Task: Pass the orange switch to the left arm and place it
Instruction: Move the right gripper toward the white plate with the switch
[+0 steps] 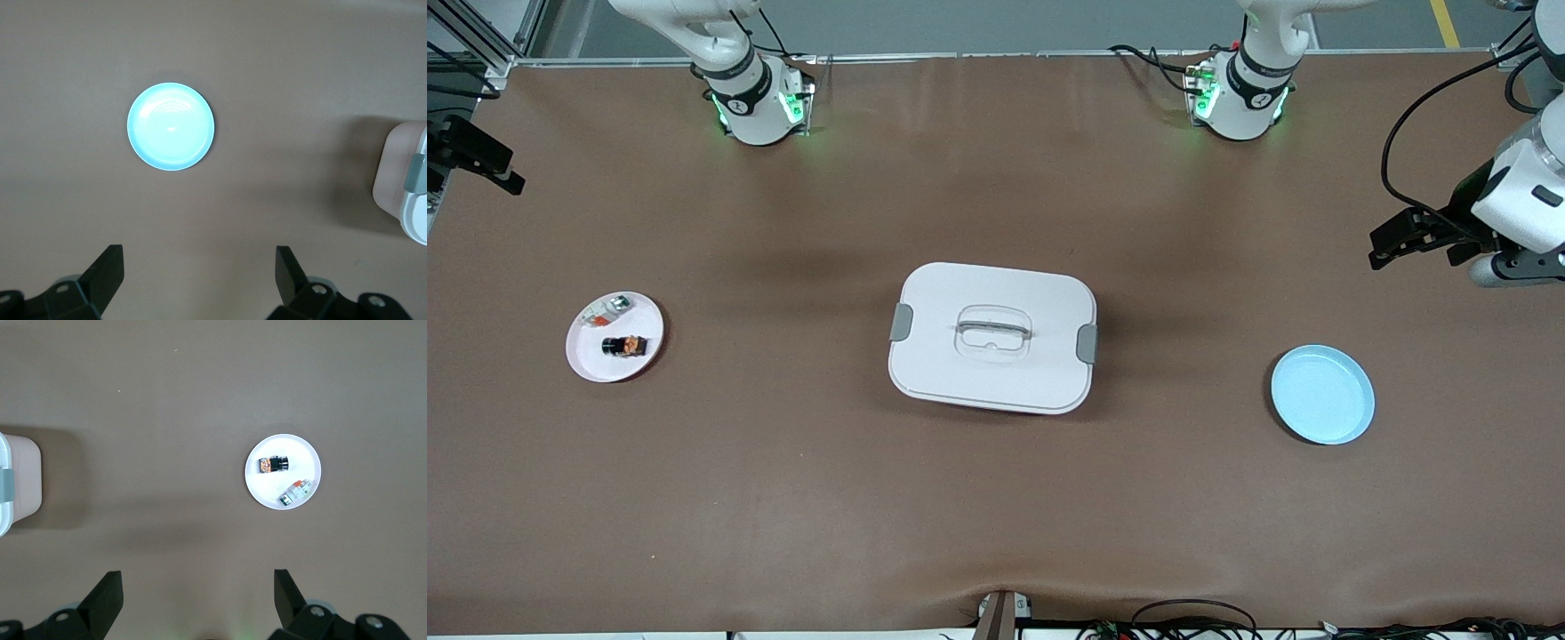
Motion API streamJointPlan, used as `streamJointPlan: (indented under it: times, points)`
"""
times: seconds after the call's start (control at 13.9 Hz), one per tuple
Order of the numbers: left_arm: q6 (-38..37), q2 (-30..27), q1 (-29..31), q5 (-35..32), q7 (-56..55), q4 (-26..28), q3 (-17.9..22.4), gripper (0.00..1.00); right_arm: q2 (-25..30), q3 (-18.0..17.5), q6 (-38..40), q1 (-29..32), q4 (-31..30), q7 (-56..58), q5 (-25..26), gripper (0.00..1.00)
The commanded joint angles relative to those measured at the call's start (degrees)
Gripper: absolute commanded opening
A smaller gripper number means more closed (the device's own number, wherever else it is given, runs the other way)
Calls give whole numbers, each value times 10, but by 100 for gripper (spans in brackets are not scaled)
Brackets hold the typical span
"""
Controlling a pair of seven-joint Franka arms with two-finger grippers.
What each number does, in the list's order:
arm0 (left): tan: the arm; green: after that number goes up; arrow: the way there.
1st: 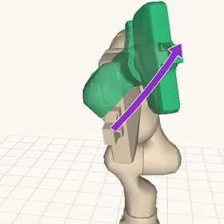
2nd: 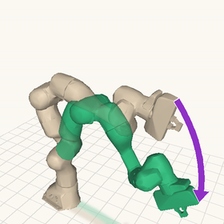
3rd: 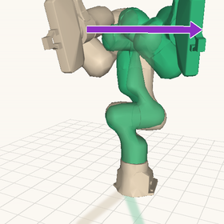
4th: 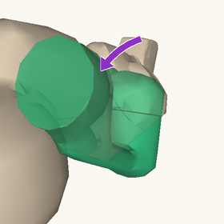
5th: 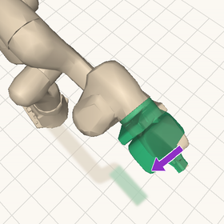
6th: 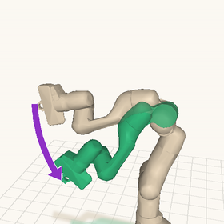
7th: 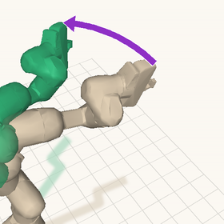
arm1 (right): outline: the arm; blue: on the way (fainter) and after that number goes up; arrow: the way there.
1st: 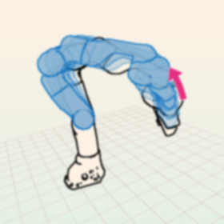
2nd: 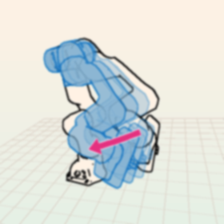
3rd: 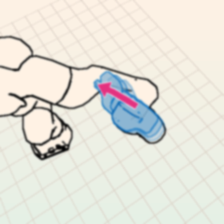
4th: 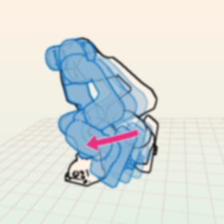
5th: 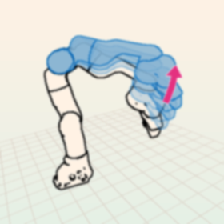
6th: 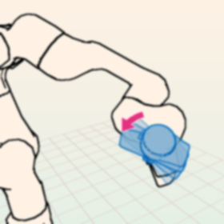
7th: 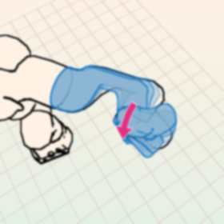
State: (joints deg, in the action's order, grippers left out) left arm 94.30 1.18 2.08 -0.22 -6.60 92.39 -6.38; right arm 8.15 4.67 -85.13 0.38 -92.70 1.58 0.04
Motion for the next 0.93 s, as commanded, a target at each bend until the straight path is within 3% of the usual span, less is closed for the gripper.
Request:
streamJointPlan:
  times: [0.0, 0.86]
  points:
    - [-13, -3, 2, 7, 9, -8, -3, 100, 13, -3, -7, 6, -10, 5, -3, 100]
    - [-15, -1, -1, 9, 3, -24, -7, 100, 6, -2, -22, 25, -5, 7, -27, 100]
